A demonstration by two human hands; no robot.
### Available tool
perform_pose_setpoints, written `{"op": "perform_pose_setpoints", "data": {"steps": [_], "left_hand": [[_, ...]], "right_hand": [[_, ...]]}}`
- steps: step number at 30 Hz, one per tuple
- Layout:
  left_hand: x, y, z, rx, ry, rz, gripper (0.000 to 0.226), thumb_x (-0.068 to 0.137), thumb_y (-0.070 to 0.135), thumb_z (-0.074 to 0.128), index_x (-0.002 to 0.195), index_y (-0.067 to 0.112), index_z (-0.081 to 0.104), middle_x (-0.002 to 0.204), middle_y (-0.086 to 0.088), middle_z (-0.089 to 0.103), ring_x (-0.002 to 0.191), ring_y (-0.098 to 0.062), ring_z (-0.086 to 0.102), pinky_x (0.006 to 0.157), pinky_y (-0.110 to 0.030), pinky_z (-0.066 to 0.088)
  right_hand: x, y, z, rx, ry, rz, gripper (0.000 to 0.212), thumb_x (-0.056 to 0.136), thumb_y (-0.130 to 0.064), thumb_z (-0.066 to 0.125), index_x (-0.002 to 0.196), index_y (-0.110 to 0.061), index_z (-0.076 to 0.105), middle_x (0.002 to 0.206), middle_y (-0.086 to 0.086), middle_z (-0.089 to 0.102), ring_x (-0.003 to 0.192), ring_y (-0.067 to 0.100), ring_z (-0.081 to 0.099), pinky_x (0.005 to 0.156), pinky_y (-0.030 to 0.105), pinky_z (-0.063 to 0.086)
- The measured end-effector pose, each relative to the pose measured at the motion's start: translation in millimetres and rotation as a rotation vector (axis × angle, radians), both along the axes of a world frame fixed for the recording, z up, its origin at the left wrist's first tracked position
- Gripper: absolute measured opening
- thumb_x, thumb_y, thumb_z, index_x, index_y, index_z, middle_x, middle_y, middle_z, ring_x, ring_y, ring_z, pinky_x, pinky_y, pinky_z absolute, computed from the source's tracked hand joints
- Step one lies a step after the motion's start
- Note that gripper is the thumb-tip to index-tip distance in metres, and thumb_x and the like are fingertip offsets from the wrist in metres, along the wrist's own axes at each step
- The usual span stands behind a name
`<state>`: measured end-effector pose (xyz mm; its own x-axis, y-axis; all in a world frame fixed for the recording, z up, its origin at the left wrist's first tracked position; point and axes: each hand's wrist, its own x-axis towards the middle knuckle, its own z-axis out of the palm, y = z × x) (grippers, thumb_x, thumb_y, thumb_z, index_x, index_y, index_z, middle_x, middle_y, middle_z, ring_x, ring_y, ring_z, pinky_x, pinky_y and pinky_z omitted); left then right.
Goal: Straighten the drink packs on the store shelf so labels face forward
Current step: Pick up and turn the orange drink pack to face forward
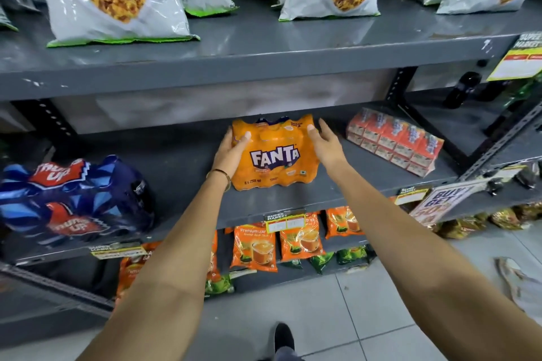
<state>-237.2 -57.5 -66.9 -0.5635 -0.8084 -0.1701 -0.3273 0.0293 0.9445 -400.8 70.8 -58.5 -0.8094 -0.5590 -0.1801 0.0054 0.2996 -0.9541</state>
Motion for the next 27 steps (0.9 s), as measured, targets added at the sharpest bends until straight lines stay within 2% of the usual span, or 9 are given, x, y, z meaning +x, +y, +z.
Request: {"op": "perform_pose_setpoints", "data": {"steps": [3,5,10,20,27], "left_hand": [[-3.2,4.2,2.4,0.062,-0.017,0.022,0.076,0.082,0.069,0.036,0.148,0.038,0.016,0.15,-0.006,0.038,0.129,-0.034,0.048,0.103,-0.054,0.042],[-4.0,3.7,3.4,0.045,-0.054,0.018,0.074,0.083,0.069,0.034,0.148,0.038,0.016,0.151,-0.007,0.038,0.129,-0.035,0.047,0.103,-0.058,0.042],[0.1,9.6,5.0,0.003,-0.113,0.041,0.066,0.089,0.063,0.034,0.148,0.037,0.017,0.149,-0.009,0.039,0.128,-0.035,0.048,0.103,-0.057,0.042],[19.9,38.0,-1.8,-0.014,-0.069,0.165,0.06,0.094,0.054,0.035,0.148,0.033,0.022,0.142,-0.01,0.049,0.121,-0.032,0.055,0.097,-0.049,0.046],[28.6,46.4,-2.6,-0.027,-0.07,0.179,0.058,0.095,0.051,0.034,0.148,0.031,0.022,0.141,-0.01,0.049,0.121,-0.031,0.055,0.098,-0.049,0.046]], "right_hand": [[-1.5,4.4,-3.6,0.026,-0.048,0.055,0.061,0.096,-0.047,0.043,0.151,-0.026,0.026,0.15,0.008,0.042,0.135,0.03,0.045,0.111,0.049,0.038],[-2.9,4.9,-2.0,0.035,-0.067,0.067,0.061,0.096,-0.048,0.043,0.15,-0.024,0.029,0.149,0.009,0.045,0.133,0.032,0.048,0.11,0.052,0.039],[-3.4,9.0,2.3,0.067,-0.083,0.093,0.059,0.096,-0.048,0.043,0.149,-0.025,0.031,0.149,0.01,0.044,0.132,0.032,0.048,0.11,0.053,0.038],[18.2,38.5,4.1,0.095,-0.061,0.158,0.061,0.094,-0.05,0.045,0.148,-0.026,0.032,0.149,0.009,0.044,0.133,0.032,0.047,0.109,0.054,0.038],[31.8,46.7,7.9,0.09,-0.041,0.171,0.06,0.096,-0.049,0.042,0.149,-0.025,0.03,0.152,0.009,0.041,0.136,0.032,0.043,0.111,0.053,0.036]]}}
